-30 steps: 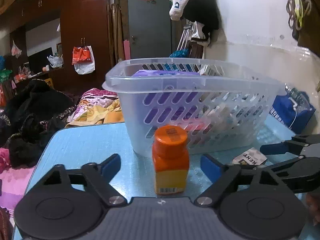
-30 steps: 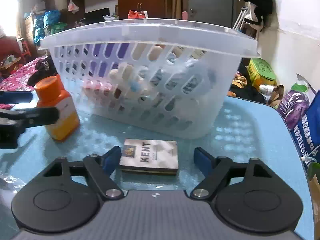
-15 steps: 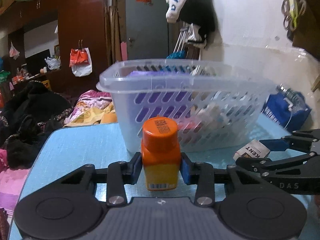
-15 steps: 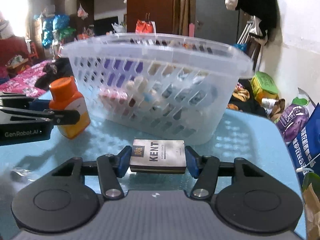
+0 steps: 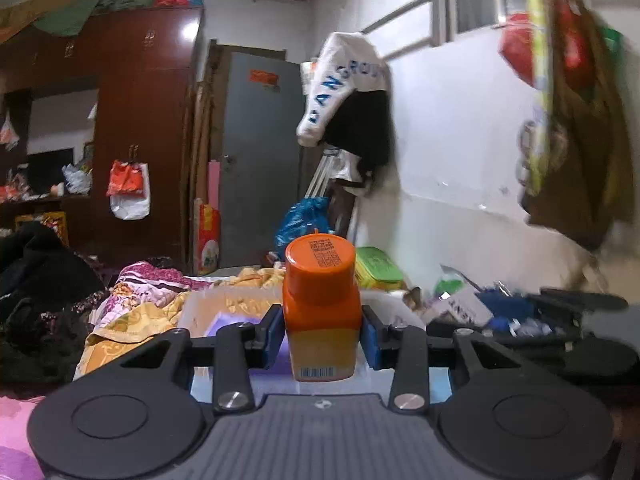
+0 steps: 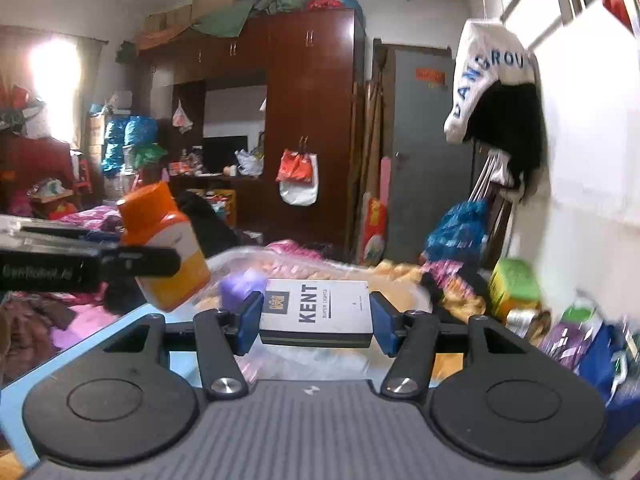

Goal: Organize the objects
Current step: 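Carry the bottle and KENT pack over the basket and open both grippers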

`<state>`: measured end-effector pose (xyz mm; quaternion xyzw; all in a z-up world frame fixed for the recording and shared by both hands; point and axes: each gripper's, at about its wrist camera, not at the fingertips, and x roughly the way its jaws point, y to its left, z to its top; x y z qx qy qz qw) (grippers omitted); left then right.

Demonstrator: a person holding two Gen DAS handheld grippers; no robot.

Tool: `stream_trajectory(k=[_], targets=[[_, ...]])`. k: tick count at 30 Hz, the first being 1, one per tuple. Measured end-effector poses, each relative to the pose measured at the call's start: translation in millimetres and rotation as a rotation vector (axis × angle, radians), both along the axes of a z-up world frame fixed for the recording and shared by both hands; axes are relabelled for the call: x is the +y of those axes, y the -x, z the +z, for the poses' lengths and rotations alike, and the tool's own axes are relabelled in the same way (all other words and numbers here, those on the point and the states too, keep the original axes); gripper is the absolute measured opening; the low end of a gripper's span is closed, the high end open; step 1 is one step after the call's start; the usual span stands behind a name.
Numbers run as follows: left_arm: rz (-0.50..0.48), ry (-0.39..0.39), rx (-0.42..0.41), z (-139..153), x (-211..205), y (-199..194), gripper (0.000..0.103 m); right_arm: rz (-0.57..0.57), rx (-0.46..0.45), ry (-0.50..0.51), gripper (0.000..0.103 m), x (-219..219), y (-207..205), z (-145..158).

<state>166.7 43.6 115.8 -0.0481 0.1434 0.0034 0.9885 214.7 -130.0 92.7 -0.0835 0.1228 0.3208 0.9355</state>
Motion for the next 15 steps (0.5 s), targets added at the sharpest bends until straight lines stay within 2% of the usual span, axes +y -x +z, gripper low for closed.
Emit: stream_trajectory(k=[3, 5, 7, 10, 15], targets=[[0.005, 0.051, 0.089, -4.6, 7.4, -48.8, 0.043, -0.015, 0.053, 0.039, 0.06, 18.3, -30.4, -4.6], [0.021, 0.051, 0.154, -14.3, 9.8, -74.4, 0.043, -0.019, 0.087, 0.057, 0.06, 26.1, -47.6, -13.6], [0.033, 0.054, 0.185, -22.7, 12.5, -86.9, 0.043, -0.052, 0.115, 0.067, 0.06, 29.5, -62.0, -24.3], [0.042, 0.069, 0.196, -31.1, 18.0, -94.1, 0.043, -0.054, 0.168, 0.034, 0.06, 27.4, -77.2, -37.8], [0.033, 0.09, 0.179, -33.8, 22.2, -93.6, 0.044, -0.042, 0.174, 0.007, 0.06, 18.6, -75.8, -41.3]])
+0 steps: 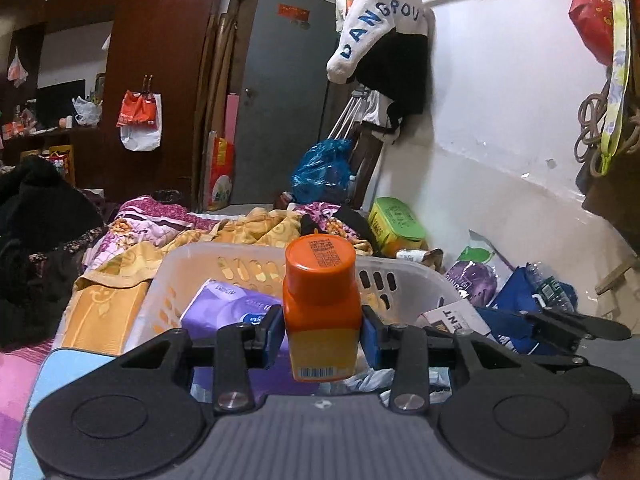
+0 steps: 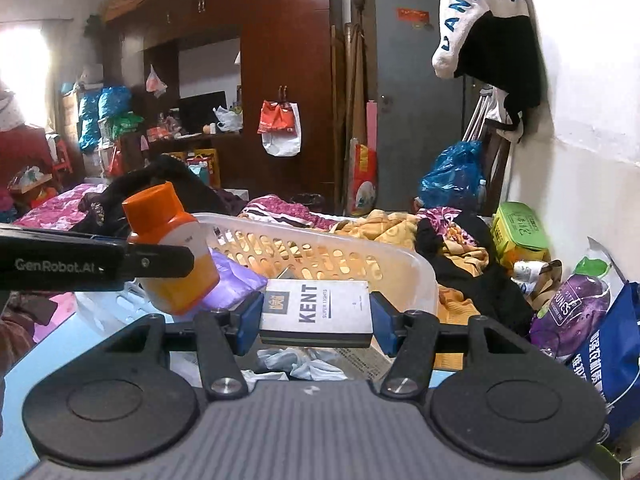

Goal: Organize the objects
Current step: 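Carry the bottle and KENT pack over the basket and open both grippers, then move both grippers to the plastic-wrapped white roll on the table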

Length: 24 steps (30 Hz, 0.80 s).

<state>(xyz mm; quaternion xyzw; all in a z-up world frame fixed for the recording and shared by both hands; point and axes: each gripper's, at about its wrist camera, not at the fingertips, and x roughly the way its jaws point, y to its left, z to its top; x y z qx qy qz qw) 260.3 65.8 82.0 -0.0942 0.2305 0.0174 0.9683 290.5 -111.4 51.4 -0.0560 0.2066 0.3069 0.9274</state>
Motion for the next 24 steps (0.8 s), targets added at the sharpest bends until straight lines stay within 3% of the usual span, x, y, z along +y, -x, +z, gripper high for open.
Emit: stream_trajectory(k=[2, 3, 4, 5, 8, 12, 16, 19, 24], targets=[[-0.013, 0.028, -0.016, -0.6, 4.0, -2.0, 0.052, 0.0, 0.003, -0.014, 0.062, -1.1, 0.5, 0.0], [-0.022, 0.031, -0.026, -1.1, 5.8, -2.6, 0.075, -0.01, 0.009, -0.021, 0.066, -2.0, -0.8, -0.1], [-0.012, 0.02, -0.04, -1.3, 7.0, -1.0, 0.092, -0.021, 0.011, -0.024, 0.086, -2.8, 0.0, -0.7], [0.008, -0.001, -0.063, -0.9, 7.4, 3.7, 0.094, -0.031, -0.004, -0.026, 0.099, -4.7, 3.8, -1.1], [0.014, -0.051, -0.087, 1.3, 4.8, 20.5, 0.095, -0.035, -0.047, -0.031, 0.101, -9.5, 16.7, 1.5], [-0.022, -0.042, -0.103, -1.9, 8.0, 65.0, 0.095, -0.01, -0.057, -0.07, 0.103, -33.3, 39.3, -0.3], [-0.034, -0.043, -0.071, -23.9, 15.8, 114.1, 0.095, 0.013, 0.007, -0.041, 0.103, -57.1, 61.0, -27.0], [-0.059, 0.008, -0.049, -47.1, 24.4, 143.3, 0.095, 0.05, 0.063, -0.014, 0.103, -69.7, 75.3, -56.0], [-0.088, -0.002, 0.029, -80.0, 24.4, 164.7, 0.095, 0.09, 0.163, -0.035, 0.103, -79.0, 89.5, -80.3]])
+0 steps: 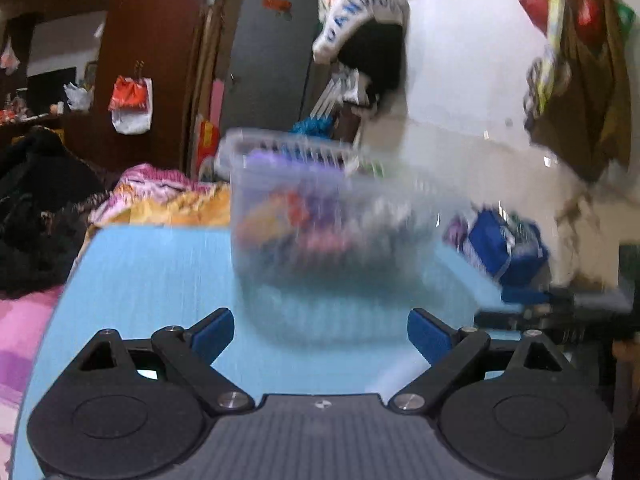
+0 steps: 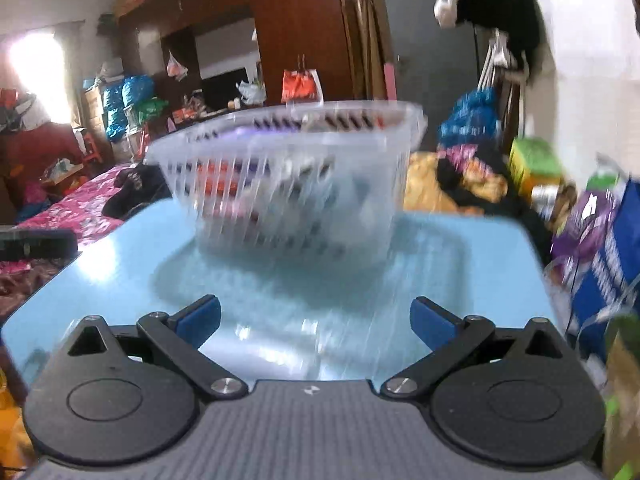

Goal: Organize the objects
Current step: 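Move both grippers to the plastic-wrapped white roll on the table, then grasp the plastic wrapping of the white roll with both grippers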

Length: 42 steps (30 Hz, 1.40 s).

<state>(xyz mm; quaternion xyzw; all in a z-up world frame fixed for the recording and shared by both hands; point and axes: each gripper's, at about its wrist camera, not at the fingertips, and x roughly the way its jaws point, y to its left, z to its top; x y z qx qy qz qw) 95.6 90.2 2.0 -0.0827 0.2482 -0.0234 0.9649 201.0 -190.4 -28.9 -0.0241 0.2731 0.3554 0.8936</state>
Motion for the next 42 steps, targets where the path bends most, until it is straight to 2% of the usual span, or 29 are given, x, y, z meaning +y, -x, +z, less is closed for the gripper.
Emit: stream_trajectory(k=[6, 10, 15, 25, 30, 31, 34, 39, 41, 42], targets=[[-0.07, -0.009, 0.013, -21.7, 7.4, 21.5, 0.095, 0.057, -0.014, 0.042, 0.103, 12.9, 11.3, -11.4], [-0.139, -0.022, 0.04, -40.9, 14.3, 34.2, 0.095, 0.069, 0.048, 0.019, 0.103, 11.3, 5.8, -20.0], [-0.197, -0.036, 0.062, -54.1, 18.8, 32.0, 0.095, 0.056, 0.103, 0.04, 0.103, 17.4, 8.1, -30.2], [-0.247, -0.131, 0.078, -59.9, 12.6, 34.7, 0.095, 0.112, 0.058, 0.159, 0.103, 41.4, -4.9, -29.8], [-0.254, -0.204, 0.076, -62.7, 4.5, 33.8, 0.095, 0.177, 0.042, 0.166, 0.102, 40.3, -12.1, -30.8], [-0.257, -0.216, 0.077, -62.9, 3.3, 33.1, 0.095, 0.19, 0.029, 0.169, 0.097, 40.0, -10.1, -30.7], [-0.256, -0.21, 0.077, -62.3, 3.2, 29.4, 0.095, 0.241, 0.0, 0.16, 0.074, 38.0, 0.0, -28.1], [-0.257, -0.227, 0.072, -62.8, -0.2, 27.1, 0.093, 0.261, -0.043, 0.168, 0.062, 34.1, 8.0, -29.4], [-0.254, -0.228, 0.069, -61.8, -1.4, 26.1, 0.085, 0.256, -0.055, 0.171, 0.045, 30.5, 10.7, -27.6], [-0.252, -0.229, 0.064, -60.6, -2.6, 26.7, 0.073, 0.254, -0.058, 0.173, 0.041, 28.3, 11.9, -26.5]])
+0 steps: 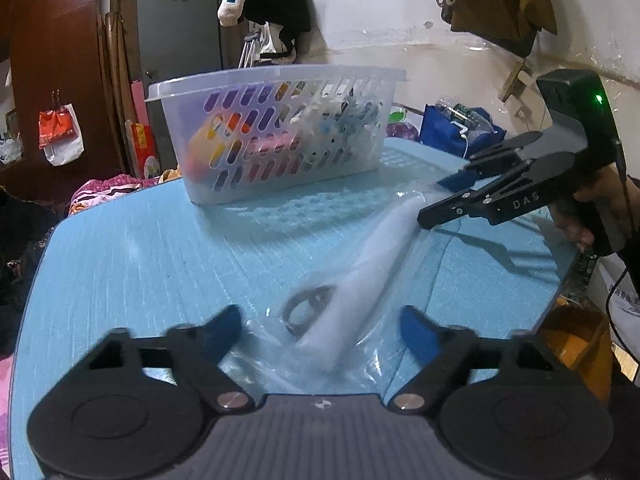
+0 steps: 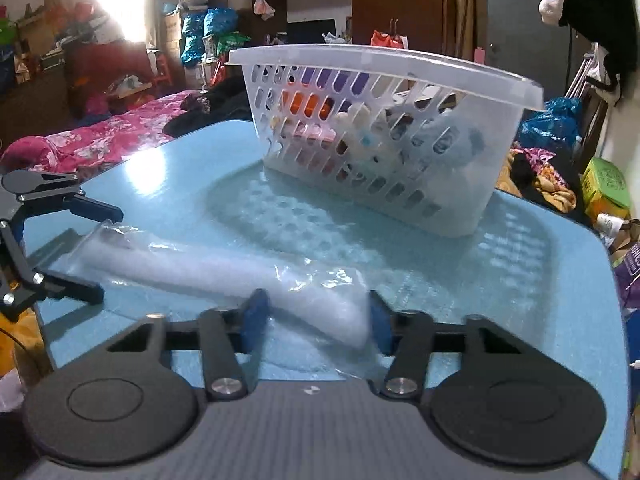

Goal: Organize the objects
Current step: 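Grasp the plastic wrapping of the white roll with both grippers, then lift the wrapped roll and carry it over the basket with both grippers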

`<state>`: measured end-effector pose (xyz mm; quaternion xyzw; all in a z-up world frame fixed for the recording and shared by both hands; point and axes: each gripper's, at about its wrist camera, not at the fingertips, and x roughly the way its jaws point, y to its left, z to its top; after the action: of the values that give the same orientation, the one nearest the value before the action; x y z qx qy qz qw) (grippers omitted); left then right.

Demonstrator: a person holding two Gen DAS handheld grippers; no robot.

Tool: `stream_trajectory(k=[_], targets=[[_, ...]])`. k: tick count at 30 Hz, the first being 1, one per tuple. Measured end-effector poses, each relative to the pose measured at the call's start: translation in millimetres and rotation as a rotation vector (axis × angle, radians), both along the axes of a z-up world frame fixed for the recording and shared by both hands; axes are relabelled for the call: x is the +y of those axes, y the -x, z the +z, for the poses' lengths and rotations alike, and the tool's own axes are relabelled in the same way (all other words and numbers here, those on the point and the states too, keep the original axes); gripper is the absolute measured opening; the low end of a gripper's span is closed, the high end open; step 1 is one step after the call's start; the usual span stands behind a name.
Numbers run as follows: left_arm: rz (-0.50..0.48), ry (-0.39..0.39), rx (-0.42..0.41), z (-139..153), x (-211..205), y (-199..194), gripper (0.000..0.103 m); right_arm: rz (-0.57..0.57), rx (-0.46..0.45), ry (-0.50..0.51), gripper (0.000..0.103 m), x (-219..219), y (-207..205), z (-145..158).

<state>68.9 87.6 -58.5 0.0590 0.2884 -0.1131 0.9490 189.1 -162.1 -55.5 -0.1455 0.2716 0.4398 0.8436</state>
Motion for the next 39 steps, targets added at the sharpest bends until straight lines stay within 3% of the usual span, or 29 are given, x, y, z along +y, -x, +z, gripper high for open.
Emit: stream_trajectory(k=[1, 4, 10, 29, 34, 39], targets=[[0.0, -0.001, -0.001, 1.2, -1.5, -0.5, 0.062, 0.001, 0.002, -0.001, 0.036, -1.3, 0.8, 0.6], [-0.014, -0.017, 0.0, 3.2, -8.3, -0.5, 0.048, 0.005, -0.018, 0.016, 0.03, -0.3, 6.2, 1.5], [-0.002, -0.039, -0.016, 4.1, -18.0, 1.5, 0.038, -0.007, -0.062, 0.021, 0.02, 1.6, 15.7, 4.4], [0.024, -0.004, -0.219, 41.9, -21.9, 19.6, 0.034, -0.07, -0.206, -0.107, 0.019, -14.4, 30.7, 51.0], [0.014, -0.037, -0.281, 66.8, -28.6, 15.5, 0.034, -0.097, -0.246, -0.141, 0.019, -16.9, 26.7, 73.8], [0.032, -0.072, -0.377, 114.2, -32.1, -7.6, 0.034, -0.151, -0.289, -0.204, 0.019, -11.6, 3.6, 112.3]])
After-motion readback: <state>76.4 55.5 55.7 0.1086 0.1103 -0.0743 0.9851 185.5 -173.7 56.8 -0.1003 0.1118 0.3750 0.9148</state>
